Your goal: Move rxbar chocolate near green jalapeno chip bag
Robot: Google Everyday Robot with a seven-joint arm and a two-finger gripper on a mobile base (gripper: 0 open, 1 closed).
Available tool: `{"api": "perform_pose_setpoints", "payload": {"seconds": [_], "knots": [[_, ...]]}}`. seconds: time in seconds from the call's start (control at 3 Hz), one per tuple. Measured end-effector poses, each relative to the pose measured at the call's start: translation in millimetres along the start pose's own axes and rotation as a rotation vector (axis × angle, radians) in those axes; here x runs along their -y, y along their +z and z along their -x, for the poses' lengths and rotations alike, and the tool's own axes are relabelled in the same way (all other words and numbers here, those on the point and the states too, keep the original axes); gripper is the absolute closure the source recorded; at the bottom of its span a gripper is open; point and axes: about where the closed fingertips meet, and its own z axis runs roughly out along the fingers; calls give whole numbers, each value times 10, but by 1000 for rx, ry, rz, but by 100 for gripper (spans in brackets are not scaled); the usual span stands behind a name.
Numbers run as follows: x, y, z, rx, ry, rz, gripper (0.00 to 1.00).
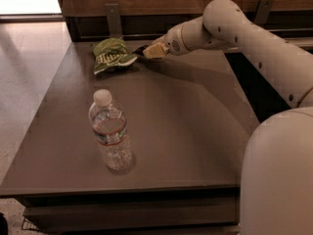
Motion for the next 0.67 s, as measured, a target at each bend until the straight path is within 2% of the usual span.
{"api": "perform_pose_setpoints", "payload": {"seconds": [0.33, 0.67], "knots": [[-16, 27, -3, -1, 0, 4, 0], [-19, 33, -4, -1, 0, 5, 0]]}}
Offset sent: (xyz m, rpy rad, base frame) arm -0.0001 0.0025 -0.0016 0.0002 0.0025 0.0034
